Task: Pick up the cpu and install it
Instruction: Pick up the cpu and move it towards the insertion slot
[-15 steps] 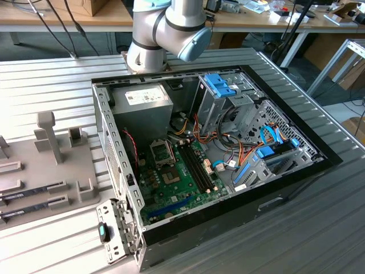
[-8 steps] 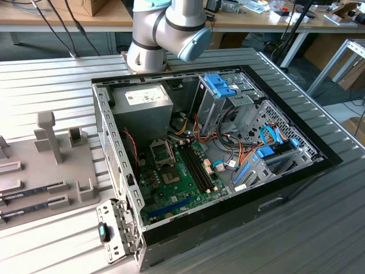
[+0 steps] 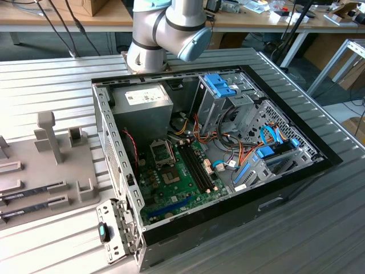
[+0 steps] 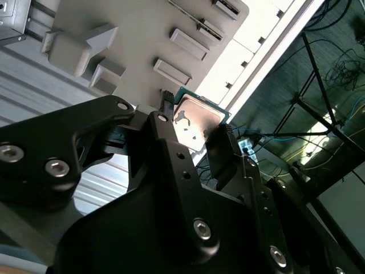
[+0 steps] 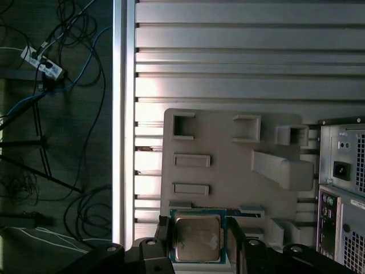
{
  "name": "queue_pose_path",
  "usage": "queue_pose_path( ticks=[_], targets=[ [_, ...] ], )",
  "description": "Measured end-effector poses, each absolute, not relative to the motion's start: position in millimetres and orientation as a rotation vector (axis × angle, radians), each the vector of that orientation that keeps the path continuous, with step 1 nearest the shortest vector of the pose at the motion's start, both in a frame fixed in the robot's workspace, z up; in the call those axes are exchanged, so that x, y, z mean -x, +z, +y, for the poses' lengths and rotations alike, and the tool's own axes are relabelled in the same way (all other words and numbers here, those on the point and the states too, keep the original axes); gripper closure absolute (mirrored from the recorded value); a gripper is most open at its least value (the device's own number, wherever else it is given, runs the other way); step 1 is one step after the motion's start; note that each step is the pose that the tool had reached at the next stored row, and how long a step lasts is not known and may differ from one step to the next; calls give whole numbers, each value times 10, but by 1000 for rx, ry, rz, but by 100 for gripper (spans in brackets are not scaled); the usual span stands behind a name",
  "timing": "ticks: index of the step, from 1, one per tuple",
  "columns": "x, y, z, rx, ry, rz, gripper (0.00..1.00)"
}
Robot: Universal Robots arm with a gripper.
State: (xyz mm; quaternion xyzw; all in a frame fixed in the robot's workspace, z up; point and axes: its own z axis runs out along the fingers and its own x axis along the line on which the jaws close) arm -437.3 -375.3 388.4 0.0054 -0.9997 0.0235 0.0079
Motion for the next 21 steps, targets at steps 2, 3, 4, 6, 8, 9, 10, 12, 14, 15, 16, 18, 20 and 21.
queue_pose_path(
  ticks=[2,3,4,6,8,9,10,12,14,15,16,18,20,21],
  targets=[
    [4373,3884,-3753,-17,73,-3125,53],
    [4373,3884,-3753,-17,73,-3125,53],
    [4373,3885,-3753,-17,74,-3125,53],
    [4371,3886,-3753,-17,74,-3125,53],
    [4361,3887,-3753,-17,74,-3125,53],
    [4351,3886,-3753,-17,74,-3125,53],
    [4329,3886,-3753,-17,74,-3125,53],
    [4293,3885,-3753,-17,73,-3125,53],
    [4256,3885,-3754,-17,73,-3125,53],
    [4230,3885,-3758,-17,72,-3125,53],
    [4209,3885,-3765,-17,66,-3125,53],
    [4185,3885,-3774,-17,48,-3125,53],
    [4171,3885,-3783,-17,18,-3126,53],
    [4167,3885,-3788,-16,5,-3126,53]
  ],
)
